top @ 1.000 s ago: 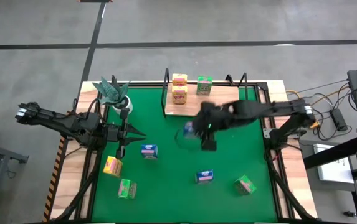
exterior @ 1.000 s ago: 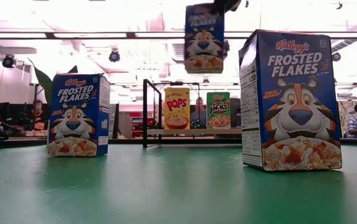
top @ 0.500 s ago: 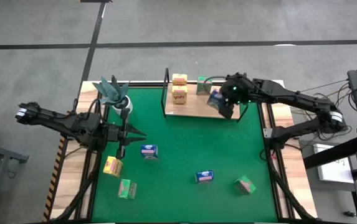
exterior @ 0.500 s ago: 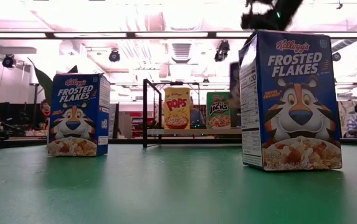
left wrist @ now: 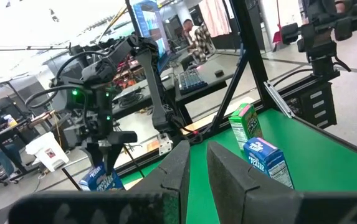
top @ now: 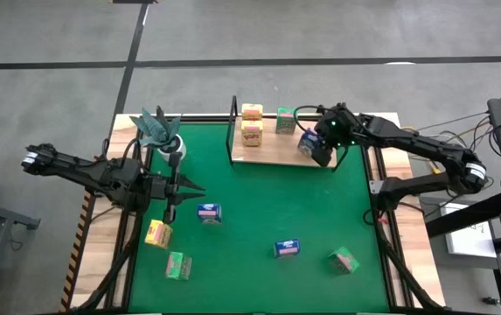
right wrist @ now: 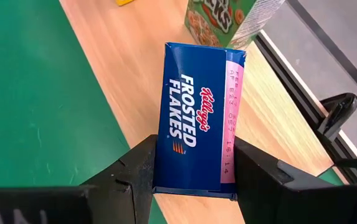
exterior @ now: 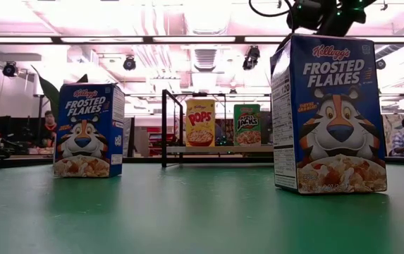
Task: Stack cereal on shelf
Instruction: Put the center blue cereal box on the shelf
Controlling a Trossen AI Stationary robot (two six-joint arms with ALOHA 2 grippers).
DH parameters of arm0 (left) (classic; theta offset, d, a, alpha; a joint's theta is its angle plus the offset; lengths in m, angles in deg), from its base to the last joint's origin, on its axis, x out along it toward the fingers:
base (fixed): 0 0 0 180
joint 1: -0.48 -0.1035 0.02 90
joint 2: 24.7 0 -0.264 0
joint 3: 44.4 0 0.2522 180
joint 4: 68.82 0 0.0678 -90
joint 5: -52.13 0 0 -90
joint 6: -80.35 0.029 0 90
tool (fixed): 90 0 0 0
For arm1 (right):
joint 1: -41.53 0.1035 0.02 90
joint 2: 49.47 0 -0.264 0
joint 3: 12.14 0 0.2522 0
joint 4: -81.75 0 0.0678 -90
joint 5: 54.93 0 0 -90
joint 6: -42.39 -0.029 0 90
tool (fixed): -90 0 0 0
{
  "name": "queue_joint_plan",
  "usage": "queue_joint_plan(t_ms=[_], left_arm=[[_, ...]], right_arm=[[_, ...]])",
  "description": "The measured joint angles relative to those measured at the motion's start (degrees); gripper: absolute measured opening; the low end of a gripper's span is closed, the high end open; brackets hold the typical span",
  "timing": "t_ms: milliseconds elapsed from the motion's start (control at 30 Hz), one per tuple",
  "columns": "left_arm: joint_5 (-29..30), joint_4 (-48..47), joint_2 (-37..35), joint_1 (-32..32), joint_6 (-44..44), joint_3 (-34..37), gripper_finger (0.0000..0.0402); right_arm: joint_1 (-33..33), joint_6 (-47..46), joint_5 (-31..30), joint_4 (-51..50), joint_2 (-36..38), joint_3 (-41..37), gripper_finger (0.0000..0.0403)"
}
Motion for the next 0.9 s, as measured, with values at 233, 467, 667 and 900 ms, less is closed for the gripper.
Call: queue_joint_plan(t_ms=[233, 467, 667, 900], left_arm=[[0.0, 0.0, 0.0, 0.0, 0.0, 0.0, 0.0038], [0.0, 0.0, 0.0, 0.0, 0.0, 0.0, 0.0038], [0.0, 0.0, 0.0, 0.0, 0.0, 0.0, 0.0038], [0.0, 0.0, 0.0, 0.0, 0.0, 0.0, 0.0038]], right_arm=[[0.0, -0.5, -0.3, 0.3, -0.7, 0.0, 0.0199], [0.0, -0.7, -0.5, 0.2, -2.1, 0.0, 0.0238], [0.0, -1.8, -0.5, -1.2, -2.0, 4.0, 0.0248], [0.7, -4.6, -0.4, -3.8, -2.1, 11.9, 0.0233]])
